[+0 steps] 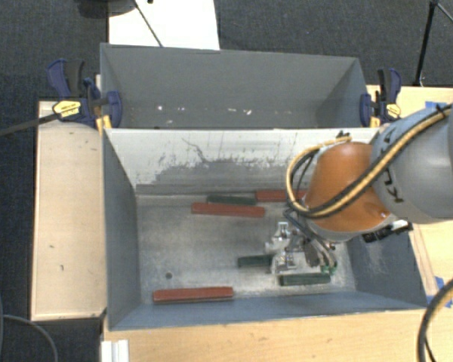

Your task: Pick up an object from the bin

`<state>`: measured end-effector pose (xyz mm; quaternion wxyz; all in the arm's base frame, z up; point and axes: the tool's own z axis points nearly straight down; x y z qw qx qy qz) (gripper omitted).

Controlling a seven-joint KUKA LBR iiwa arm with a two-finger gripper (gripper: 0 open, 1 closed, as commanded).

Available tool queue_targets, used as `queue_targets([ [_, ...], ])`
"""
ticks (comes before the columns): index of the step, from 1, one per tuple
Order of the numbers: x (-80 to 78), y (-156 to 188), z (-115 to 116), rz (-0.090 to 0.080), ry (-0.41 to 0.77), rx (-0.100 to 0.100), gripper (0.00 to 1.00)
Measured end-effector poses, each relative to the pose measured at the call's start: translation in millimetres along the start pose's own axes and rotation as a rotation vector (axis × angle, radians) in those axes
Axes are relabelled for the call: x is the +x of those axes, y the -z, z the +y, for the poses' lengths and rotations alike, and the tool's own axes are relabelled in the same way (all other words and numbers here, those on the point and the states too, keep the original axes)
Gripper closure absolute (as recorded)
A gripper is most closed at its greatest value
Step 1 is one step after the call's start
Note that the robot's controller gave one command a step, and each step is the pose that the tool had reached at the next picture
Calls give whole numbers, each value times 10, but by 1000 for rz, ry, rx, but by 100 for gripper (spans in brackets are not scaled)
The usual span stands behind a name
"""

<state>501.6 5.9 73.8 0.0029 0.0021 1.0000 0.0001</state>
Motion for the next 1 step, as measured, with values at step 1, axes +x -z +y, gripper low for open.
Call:
queue_targets([
  [1, -127, 1363, 75, 3, 76, -1, 100],
])
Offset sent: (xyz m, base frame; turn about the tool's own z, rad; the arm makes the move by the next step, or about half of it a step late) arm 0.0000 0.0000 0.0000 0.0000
